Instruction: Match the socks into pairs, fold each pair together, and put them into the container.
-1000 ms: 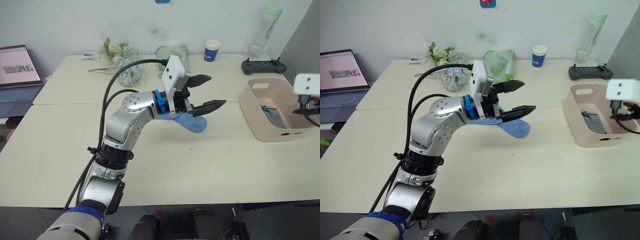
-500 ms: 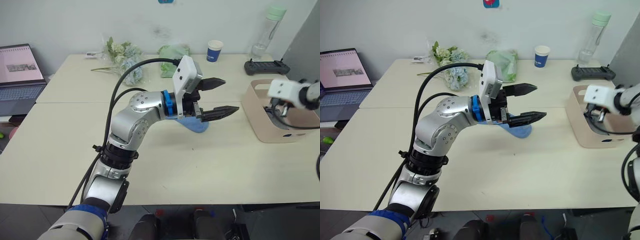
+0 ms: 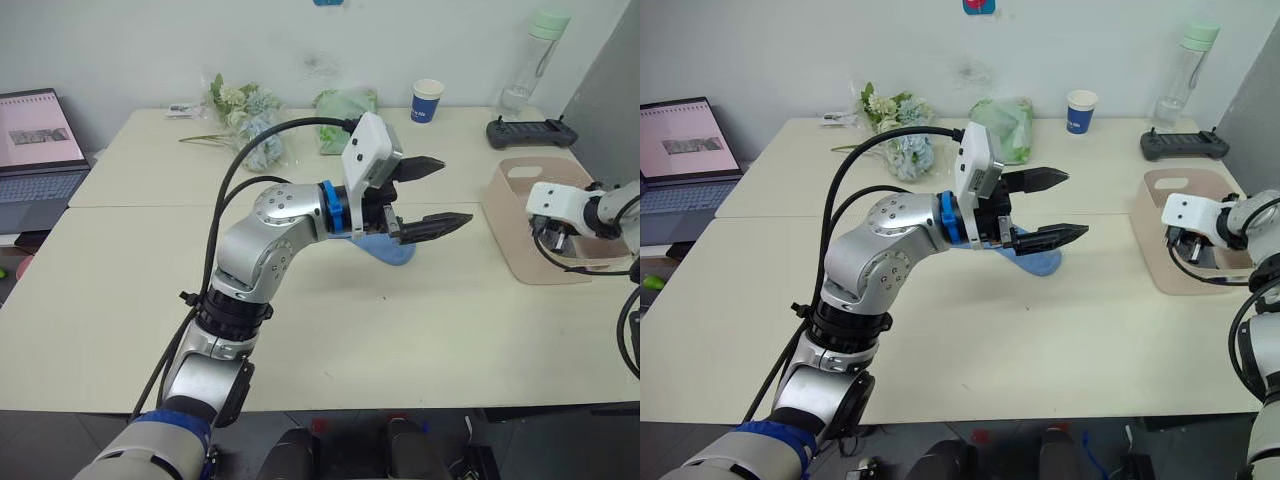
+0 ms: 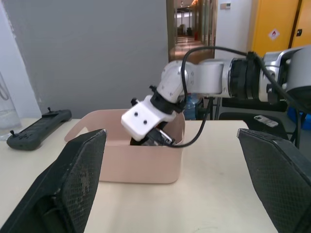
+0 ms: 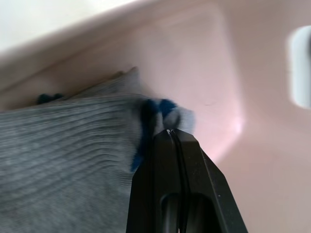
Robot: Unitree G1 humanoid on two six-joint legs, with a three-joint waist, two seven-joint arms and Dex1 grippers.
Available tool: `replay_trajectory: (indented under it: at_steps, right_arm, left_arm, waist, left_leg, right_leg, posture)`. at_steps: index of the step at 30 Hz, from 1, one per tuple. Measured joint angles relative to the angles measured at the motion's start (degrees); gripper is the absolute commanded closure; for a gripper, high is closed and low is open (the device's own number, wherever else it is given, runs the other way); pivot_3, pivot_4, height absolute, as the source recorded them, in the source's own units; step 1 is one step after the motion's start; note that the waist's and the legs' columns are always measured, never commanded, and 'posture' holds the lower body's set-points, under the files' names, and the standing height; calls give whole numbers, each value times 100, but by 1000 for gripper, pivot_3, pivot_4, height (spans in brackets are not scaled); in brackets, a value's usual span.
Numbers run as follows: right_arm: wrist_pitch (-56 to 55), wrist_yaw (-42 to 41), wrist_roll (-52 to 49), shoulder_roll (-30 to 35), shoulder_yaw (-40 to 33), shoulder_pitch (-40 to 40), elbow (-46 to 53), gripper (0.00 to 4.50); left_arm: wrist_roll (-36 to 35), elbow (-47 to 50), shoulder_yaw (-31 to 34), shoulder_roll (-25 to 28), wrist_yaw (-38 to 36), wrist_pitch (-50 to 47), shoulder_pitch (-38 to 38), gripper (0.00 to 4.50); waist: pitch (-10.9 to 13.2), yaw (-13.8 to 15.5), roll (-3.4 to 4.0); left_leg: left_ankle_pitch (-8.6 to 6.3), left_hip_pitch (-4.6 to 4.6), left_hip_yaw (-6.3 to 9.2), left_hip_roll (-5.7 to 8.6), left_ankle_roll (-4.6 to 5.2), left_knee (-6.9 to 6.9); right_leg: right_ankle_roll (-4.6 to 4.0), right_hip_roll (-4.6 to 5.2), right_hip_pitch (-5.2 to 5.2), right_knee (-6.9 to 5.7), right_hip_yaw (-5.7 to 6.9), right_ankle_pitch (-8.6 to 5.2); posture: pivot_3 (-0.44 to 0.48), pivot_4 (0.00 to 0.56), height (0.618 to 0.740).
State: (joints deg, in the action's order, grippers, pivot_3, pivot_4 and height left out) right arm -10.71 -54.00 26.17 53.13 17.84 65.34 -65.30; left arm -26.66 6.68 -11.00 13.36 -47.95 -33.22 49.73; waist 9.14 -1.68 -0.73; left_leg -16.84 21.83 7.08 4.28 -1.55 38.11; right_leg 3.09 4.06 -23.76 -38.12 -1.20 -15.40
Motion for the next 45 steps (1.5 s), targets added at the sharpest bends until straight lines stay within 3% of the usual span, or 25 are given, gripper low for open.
replay_trajectory:
  at_steps: [3,6,8,12,17,20,23,30,34,38,45]
  right_arm:
    - [146,31,-156,215,-316,200,577,4472]
    - [334,207,-557,192,-791,251,1410,3909]
    - [731,227,-1089,-104,-1265,-18,2228,3371]
    - [1620,312,-1864,-892,-1638,-1058,3833,1858]
    - [3210,1186,-2710,-2391,-1935,-3170,6413,76]
    - [3599,1716,-2789,-2800,-1947,-4488,7439,33]
    - [3289,2061,-2773,-2991,-1997,-5598,7850,33]
    - [2330,2575,-2815,-3177,-2370,-6695,7871,33]
    - [2232,2662,-2853,-3199,-2341,-6819,7871,33]
    - [2261,2662,-2894,-3190,-2265,-6446,7870,33]
    - [3000,1879,-3199,-2843,-1592,-4833,7876,33]
  left_arm:
    - [14,28,54,125,117,-8,-145,0]
    - [155,142,289,408,331,123,-482,0]
    - [325,207,559,621,581,288,-789,0]
    - [578,322,990,932,1040,436,-1465,0]
    - [917,998,1713,1220,1724,519,-3353,0]
    - [1030,1268,2158,1059,2119,734,-4511,0]
    - [1016,1419,2483,646,2373,1092,-5414,0]
    - [985,1539,2668,294,2546,1545,-6475,0]
    - [984,1615,2674,300,2583,1626,-6594,0]
    - [984,1616,2669,399,2587,1610,-6423,0]
    - [1105,1058,2221,971,2352,1346,-4860,0]
  waist:
    - [0,-2,0]
    - [0,-41,1]
    - [-2,-46,-1]
    - [-3,-12,-2]
    - [-7,19,-2]
    - [-8,137,-2]
    - [-10,192,1]
    - [-11,156,1]
    - [-12,138,0]
    - [-12,135,-1]
    - [-13,128,-4]
  left_leg:
    - [0,0,2,-2,0,-1]
    - [0,-7,0,-11,-1,-5]
    - [0,-8,1,-20,-1,-4]
    - [0,2,13,-16,-1,2]
    - [0,35,26,-16,-3,3]
    - [0,47,40,1,-3,29]
    - [-1,28,39,5,1,37]
    - [-3,-56,22,-5,4,-6]
    - [-4,-70,11,-7,5,-13]
    - [-4,-73,10,-8,4,-13]
    - [-3,-74,13,-6,4,-14]
  right_leg:
    - [0,0,-1,0,1,0]
    - [-1,0,-2,-4,-6,0]
    - [-2,-2,1,-6,-2,1]
    - [-3,3,-2,-4,8,2]
    - [-3,8,-36,-8,12,2]
    - [-3,15,-30,-8,15,3]
    - [5,13,-2,1,14,15]
    - [7,2,56,10,0,12]
    - [7,-1,62,9,-10,12]
    - [8,-8,64,9,-9,12]
    - [8,-22,65,14,-5,12]
  posture:
    - [0,150,740]
    - [0,150,740]
    - [0,150,740]
    - [0,150,740]
    - [0,150,740]
    - [0,150,740]
    - [0,150,740]
    - [0,150,740]
    - [0,150,740]
    - [0,150,740]
    - [0,150,740]
